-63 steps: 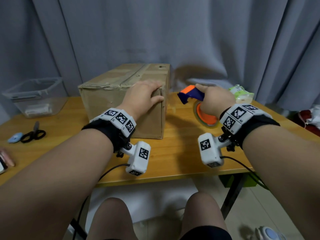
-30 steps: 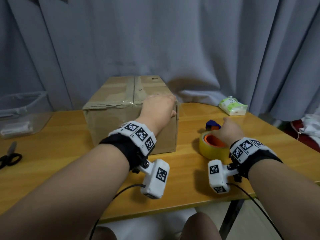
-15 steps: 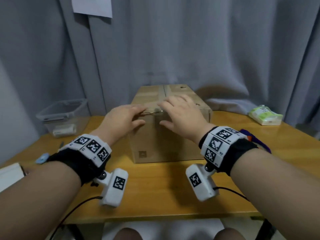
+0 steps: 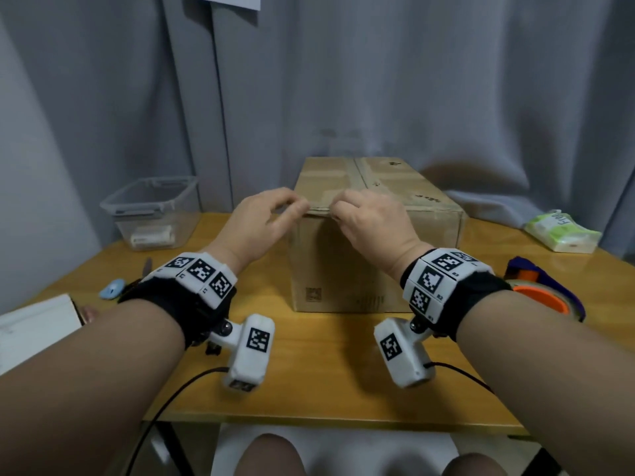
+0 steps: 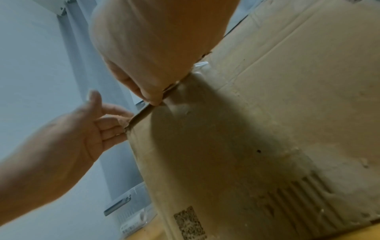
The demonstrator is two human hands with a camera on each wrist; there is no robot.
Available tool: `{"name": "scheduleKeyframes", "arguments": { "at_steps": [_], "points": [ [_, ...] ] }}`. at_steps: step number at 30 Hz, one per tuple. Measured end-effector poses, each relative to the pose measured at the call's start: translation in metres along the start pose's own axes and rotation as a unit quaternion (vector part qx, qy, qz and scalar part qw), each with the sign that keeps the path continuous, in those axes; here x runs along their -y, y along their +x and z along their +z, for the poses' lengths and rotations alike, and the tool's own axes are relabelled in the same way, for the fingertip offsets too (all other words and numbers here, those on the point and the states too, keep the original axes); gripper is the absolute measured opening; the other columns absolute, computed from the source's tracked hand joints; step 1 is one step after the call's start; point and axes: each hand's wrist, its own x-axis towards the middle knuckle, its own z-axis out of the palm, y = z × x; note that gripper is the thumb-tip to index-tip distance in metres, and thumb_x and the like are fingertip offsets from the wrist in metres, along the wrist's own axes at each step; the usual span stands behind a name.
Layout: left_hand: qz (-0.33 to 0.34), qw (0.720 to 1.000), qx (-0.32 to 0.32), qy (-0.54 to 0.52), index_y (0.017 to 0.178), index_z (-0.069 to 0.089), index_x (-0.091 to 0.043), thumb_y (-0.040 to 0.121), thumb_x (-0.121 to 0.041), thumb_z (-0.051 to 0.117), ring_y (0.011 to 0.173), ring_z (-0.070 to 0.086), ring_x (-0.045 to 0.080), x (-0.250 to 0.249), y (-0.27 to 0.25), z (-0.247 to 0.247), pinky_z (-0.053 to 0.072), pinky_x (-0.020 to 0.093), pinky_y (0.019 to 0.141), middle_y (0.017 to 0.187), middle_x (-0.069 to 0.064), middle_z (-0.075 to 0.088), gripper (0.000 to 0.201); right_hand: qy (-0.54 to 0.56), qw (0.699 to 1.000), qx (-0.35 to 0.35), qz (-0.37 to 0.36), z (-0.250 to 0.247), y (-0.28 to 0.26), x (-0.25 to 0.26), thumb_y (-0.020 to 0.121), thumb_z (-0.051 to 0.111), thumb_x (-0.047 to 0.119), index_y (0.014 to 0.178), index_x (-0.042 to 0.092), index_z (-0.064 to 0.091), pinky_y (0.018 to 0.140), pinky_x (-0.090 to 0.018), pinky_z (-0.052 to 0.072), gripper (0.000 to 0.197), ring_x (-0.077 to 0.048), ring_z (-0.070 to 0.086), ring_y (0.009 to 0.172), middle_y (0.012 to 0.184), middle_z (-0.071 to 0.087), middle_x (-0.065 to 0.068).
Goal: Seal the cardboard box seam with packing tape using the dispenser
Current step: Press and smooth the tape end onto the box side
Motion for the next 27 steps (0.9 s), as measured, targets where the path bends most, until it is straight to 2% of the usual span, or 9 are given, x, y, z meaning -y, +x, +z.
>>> {"name": "scheduleKeyframes", "arguments": {
  "at_steps": [4, 6, 9, 16, 20, 22, 24, 25, 27],
  "points": [
    [-0.059, 0.995, 0.045, -0.061, 0.108, 0.07, -0.015, 0.097, -0.037, 0.046, 0.101, 0.063, 0.015, 0.003, 0.018, 0.007, 0.048, 0.038, 0.094, 0.106, 0.001, 0.071, 0.034, 0.004, 1.0, -0.011, 0.013, 0.005, -0.006, 0.004, 0.079, 0.066, 0.011, 0.074, 0.014, 0.067, 0.047, -0.026, 0.041, 0.005, -0.022, 0.061, 0.065, 0.085, 0.069, 0.0],
    [-0.067, 0.992, 0.067, -0.088, 0.112, 0.07, -0.013, 0.094, -0.032, 0.054, 0.106, 0.062, 0.01, 0.006, 0.024, 0.011, 0.046, 0.031, 0.099, 0.113, 0.002, 0.07, 0.03, -0.015, 1.0, -0.009, 0.014, 0.005, -0.006, 0.005, 0.079, 0.067, 0.013, 0.072, 0.015, 0.066, 0.043, -0.024, 0.036, 0.008, -0.021, 0.06, 0.064, 0.083, 0.068, 0.002],
    [-0.052, 0.988, 0.092, -0.114, 0.12, 0.065, -0.015, 0.092, -0.024, 0.059, 0.116, 0.053, 0.0, 0.013, 0.024, 0.009, 0.035, 0.016, 0.105, 0.124, -0.004, 0.063, 0.03, -0.037, 0.999, -0.023, 0.001, 0.005, -0.007, 0.004, 0.079, 0.069, 0.013, 0.072, 0.016, 0.067, 0.043, -0.023, 0.034, 0.008, -0.02, 0.06, 0.063, 0.083, 0.068, 0.002],
    [0.002, 0.988, 0.127, -0.087, 0.132, 0.054, -0.02, 0.09, -0.019, 0.061, 0.133, 0.037, 0.003, 0.028, 0.02, 0.009, 0.02, 0.02, 0.115, 0.136, -0.008, 0.051, 0.042, -0.051, 0.998, -0.022, 0.021, 0.009, -0.009, 0.01, 0.078, 0.064, 0.014, 0.07, 0.015, 0.066, 0.05, -0.023, 0.031, 0.008, -0.021, 0.061, 0.067, 0.085, 0.068, 0.001],
    [0.015, 0.987, 0.134, -0.089, 0.136, 0.049, -0.018, 0.092, -0.012, 0.057, 0.134, 0.027, 0.0, 0.026, 0.016, 0.009, 0.015, 0.012, 0.11, 0.136, -0.01, 0.046, 0.044, 0.019, 0.998, 0.04, 0.052, -0.005, -0.001, 0.01, 0.079, 0.051, 0.033, 0.082, 0.015, 0.064, 0.054, -0.027, 0.04, 0.022, -0.024, 0.058, 0.073, 0.088, 0.063, -0.001],
    [0.01, 0.986, 0.143, -0.089, 0.135, 0.05, -0.018, 0.094, -0.017, 0.056, 0.134, 0.03, 0.001, 0.027, 0.016, 0.008, 0.017, 0.014, 0.111, 0.139, -0.005, 0.048, 0.042, 0.068, 0.987, 0.063, 0.128, -0.01, 0.015, 0.004, 0.09, 0.046, 0.041, 0.101, 0.016, 0.059, 0.061, -0.034, 0.046, 0.03, -0.022, 0.058, 0.078, 0.092, 0.062, -0.001],
    [-0.032, 0.981, 0.135, -0.135, 0.124, 0.062, -0.015, 0.095, -0.037, 0.051, 0.127, 0.048, 0.011, 0.023, 0.019, 0.007, 0.029, 0.026, 0.112, 0.131, 0.005, 0.059, 0.038, 0.041, 0.979, 0.127, 0.156, -0.006, 0.027, -0.005, 0.095, 0.037, 0.052, 0.106, 0.017, 0.062, 0.072, -0.038, 0.047, 0.044, -0.026, 0.061, 0.088, 0.098, 0.066, -0.005],
    [-0.053, 0.979, 0.115, -0.158, 0.114, 0.068, -0.014, 0.095, -0.044, 0.048, 0.117, 0.058, 0.017, 0.02, 0.021, 0.009, 0.038, 0.03, 0.107, 0.119, 0.009, 0.066, 0.042, 0.012, 0.973, 0.172, 0.155, -0.002, 0.029, -0.005, 0.095, 0.031, 0.057, 0.108, 0.02, 0.065, 0.076, -0.038, 0.047, 0.052, -0.029, 0.061, 0.093, 0.101, 0.069, -0.006],
    [-0.059, 0.987, 0.053, -0.139, 0.098, 0.073, -0.013, 0.096, -0.041, 0.048, 0.096, 0.064, 0.018, 0.015, 0.027, 0.015, 0.048, 0.031, 0.09, 0.099, 0.005, 0.071, 0.037, -0.014, 0.961, 0.219, 0.171, 0.006, 0.025, -0.001, 0.094, 0.025, 0.061, 0.121, 0.032, 0.061, 0.086, -0.039, 0.046, 0.054, -0.029, 0.062, 0.1, 0.11, 0.07, -0.004]
  ]
}}
